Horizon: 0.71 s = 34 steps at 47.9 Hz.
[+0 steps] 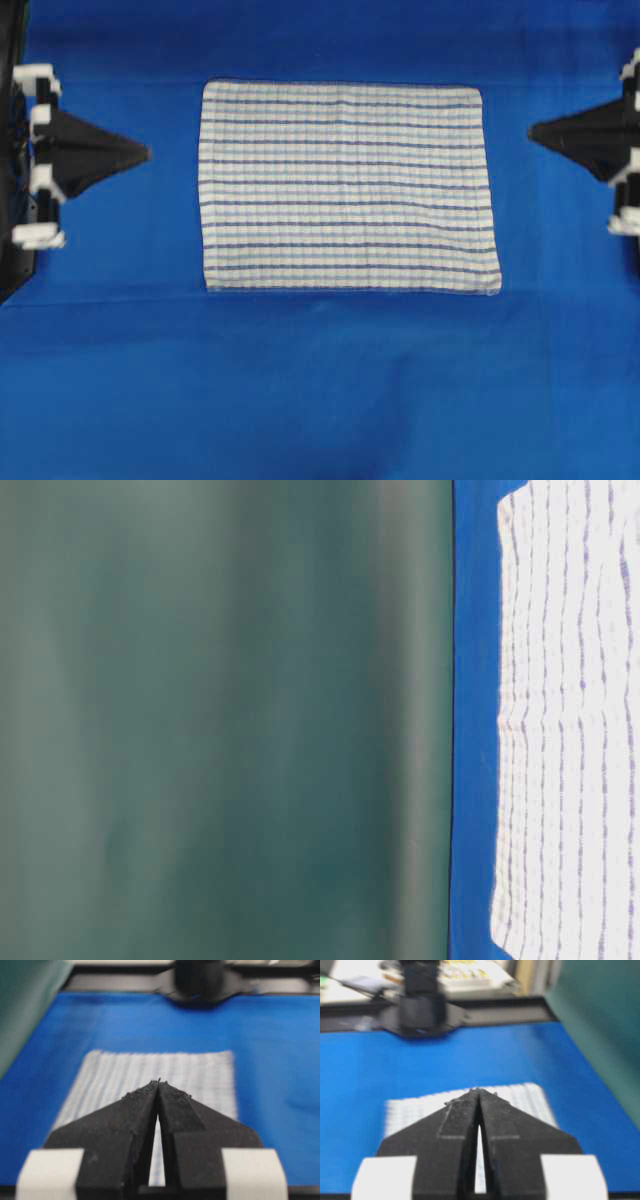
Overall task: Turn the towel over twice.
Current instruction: 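Move both grippers toward the far corners of the striped towel, then pinch the far left and far right towel corners with both grippers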
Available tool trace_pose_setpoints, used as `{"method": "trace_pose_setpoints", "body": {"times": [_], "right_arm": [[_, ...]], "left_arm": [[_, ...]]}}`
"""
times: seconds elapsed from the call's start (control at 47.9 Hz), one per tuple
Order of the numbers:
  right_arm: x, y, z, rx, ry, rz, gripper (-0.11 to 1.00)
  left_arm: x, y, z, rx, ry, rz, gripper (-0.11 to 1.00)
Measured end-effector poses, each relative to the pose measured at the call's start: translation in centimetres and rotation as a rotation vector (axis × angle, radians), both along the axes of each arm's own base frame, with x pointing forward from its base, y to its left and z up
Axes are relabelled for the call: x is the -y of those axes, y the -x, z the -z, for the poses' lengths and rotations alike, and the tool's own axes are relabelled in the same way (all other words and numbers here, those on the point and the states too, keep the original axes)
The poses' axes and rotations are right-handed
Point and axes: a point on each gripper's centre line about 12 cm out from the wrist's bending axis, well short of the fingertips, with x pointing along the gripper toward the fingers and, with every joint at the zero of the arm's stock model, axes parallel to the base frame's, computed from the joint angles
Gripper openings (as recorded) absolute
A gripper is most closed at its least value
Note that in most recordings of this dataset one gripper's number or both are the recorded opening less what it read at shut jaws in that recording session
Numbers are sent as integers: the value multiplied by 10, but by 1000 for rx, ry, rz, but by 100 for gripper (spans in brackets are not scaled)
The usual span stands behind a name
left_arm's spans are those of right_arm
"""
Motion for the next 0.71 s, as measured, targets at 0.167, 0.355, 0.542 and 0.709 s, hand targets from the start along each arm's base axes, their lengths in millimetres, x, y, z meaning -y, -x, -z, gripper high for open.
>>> {"method": "trace_pose_setpoints", "body": {"times": [0.167, 0.355, 0.542, 0.709], "right_arm": [[22, -2, 11, -52, -15, 98, 1], [46, -5, 32, -149, -53, 198, 26], [72, -8, 69, -294, -116, 293, 62], [92, -13, 109, -434, -181, 348, 56]], "left_arm": [[-21, -7, 15, -65, 13, -91, 7], [-41, -15, 34, -138, 21, -170, 60], [-66, -24, 65, -232, 49, -254, 89], [-91, -29, 96, -298, 75, -335, 87]]}}
